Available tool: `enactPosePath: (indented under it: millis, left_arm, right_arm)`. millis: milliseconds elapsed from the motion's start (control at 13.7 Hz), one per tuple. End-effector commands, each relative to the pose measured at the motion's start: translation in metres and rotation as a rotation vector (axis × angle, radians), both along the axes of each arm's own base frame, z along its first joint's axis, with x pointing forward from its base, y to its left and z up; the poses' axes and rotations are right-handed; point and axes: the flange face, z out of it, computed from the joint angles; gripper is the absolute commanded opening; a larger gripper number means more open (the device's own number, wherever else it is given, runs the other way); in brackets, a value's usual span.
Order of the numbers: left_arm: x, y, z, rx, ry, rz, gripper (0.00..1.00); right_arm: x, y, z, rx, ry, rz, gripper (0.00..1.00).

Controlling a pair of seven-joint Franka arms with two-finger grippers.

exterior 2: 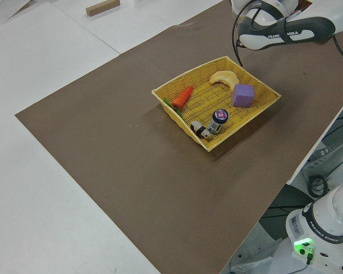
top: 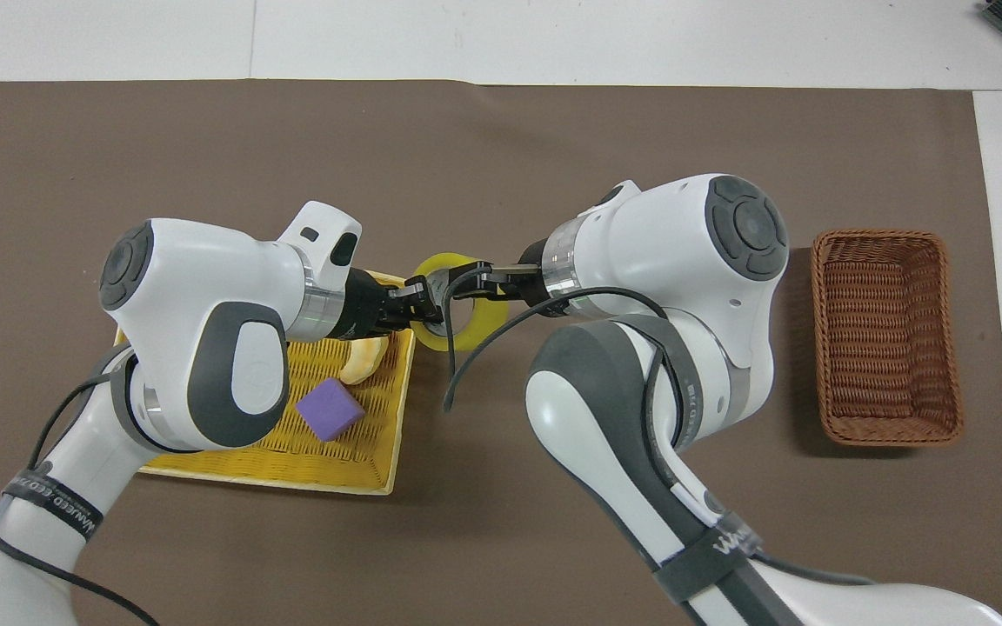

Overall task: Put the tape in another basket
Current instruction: 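Grasp the tape with the right gripper while the left gripper holds it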

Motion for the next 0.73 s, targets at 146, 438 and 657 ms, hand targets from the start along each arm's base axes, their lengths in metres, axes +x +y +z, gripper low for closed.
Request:
enactPosePath:
  millis: [146,438,657]
  left_arm:
    - [-0.001,-0.009,0.019,-0.070,-0.012,0.037,0.00]
    - [-0.005,-0.019,0.028,-0.089,-0.031,0.037,0.00]
    - [-0.007,-0.025,0.038,-0.098,-0.044,0.038,1.00]
  right_arm:
    - [-0.005,-0.006,-0.010,0.021,-0.020,-0.006,1.00]
    - [-0.003,-0.006,-0.008,0.021,-0.022,-0.009,0.00]
    - [-0.001,-0.009,-0.008,0.015,-0.032,-0.013,0.00]
